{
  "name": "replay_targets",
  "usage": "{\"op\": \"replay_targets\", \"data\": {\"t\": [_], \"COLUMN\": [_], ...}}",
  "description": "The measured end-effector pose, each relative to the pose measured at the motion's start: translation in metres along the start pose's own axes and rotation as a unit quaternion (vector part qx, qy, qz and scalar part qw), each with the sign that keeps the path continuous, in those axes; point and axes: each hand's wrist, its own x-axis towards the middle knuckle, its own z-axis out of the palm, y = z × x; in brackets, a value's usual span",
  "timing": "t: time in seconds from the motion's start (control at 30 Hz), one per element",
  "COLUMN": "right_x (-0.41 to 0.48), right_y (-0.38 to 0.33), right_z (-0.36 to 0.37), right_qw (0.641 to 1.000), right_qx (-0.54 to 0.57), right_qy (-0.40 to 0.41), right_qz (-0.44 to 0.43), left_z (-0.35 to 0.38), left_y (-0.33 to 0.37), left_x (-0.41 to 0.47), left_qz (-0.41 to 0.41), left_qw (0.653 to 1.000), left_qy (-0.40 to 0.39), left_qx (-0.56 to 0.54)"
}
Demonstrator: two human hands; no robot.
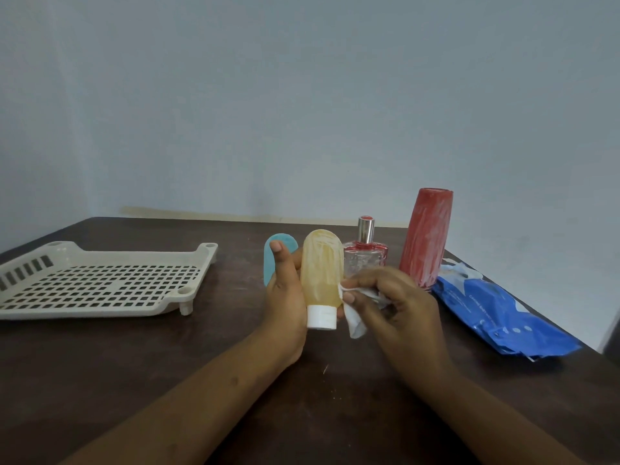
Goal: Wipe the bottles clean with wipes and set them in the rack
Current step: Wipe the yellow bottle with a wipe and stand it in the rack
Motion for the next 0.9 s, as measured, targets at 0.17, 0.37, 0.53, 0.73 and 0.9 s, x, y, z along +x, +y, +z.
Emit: {"op": "replay_targets", "data": {"t": [0.17,0.37,0.53,0.73,0.9], "right_x": [0.001,-0.001,0.000,-0.002,-0.004], "right_y": [0.004,0.000,-0.001,-0.003,-0.012], "right_z": [0.000,-0.001,0.000,-0.002,-0.002], "right_qw": [0.999,0.999,0.998,0.992,0.983], "right_qx": [-0.002,-0.020,-0.038,-0.081,-0.096], "right_qy": [0.034,0.011,0.024,-0.022,-0.052], "right_qz": [0.030,-0.031,-0.038,-0.097,-0.150], "left_z": [0.001,-0.001,0.001,0.001,-0.002], "left_y": [-0.004,-0.007,-0.013,-0.020,-0.018], "left_x": [-0.002,0.002,-0.002,0.004,0.001], "left_qz": [-0.010,0.001,0.008,0.052,0.076], "left_qw": [1.000,0.999,0.994,0.989,0.982], "left_qy": [-0.006,-0.009,-0.059,-0.073,-0.116], "left_qx": [0.012,0.040,0.089,0.121,0.131]}}
